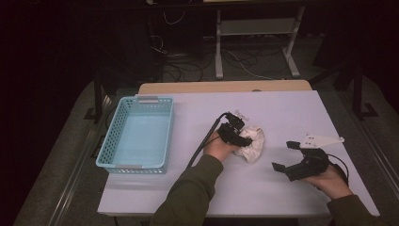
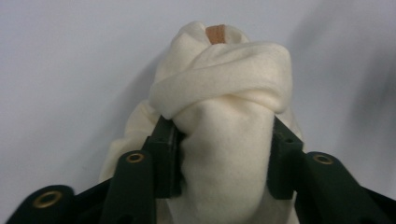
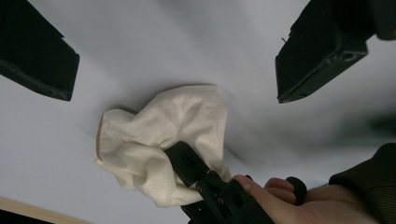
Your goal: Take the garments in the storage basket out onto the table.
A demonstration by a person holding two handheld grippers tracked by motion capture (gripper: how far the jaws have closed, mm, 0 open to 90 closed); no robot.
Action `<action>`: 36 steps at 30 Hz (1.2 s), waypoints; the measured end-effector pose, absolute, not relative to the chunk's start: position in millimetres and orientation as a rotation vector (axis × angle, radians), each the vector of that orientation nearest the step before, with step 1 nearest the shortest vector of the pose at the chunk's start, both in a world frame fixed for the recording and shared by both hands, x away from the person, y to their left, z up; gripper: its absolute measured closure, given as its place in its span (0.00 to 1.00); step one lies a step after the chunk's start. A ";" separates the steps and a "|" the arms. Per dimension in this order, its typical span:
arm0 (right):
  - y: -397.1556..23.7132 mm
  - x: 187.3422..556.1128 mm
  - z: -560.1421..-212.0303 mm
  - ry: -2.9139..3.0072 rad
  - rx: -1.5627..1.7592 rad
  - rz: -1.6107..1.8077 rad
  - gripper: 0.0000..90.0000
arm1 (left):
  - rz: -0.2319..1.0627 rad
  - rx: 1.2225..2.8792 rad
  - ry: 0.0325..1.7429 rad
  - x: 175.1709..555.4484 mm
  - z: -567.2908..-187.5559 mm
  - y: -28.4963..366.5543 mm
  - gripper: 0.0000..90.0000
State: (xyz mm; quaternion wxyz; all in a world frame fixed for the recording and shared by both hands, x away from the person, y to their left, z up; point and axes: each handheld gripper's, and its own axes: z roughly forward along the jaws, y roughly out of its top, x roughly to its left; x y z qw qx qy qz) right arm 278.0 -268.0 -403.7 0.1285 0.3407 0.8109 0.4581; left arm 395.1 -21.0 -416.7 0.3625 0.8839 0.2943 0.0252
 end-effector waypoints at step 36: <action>-268.4 281.7 -406.8 2.364 0.995 1.336 0.00 | 0.130 2.232 0.664 388.2 -397.5 -6.8 0.00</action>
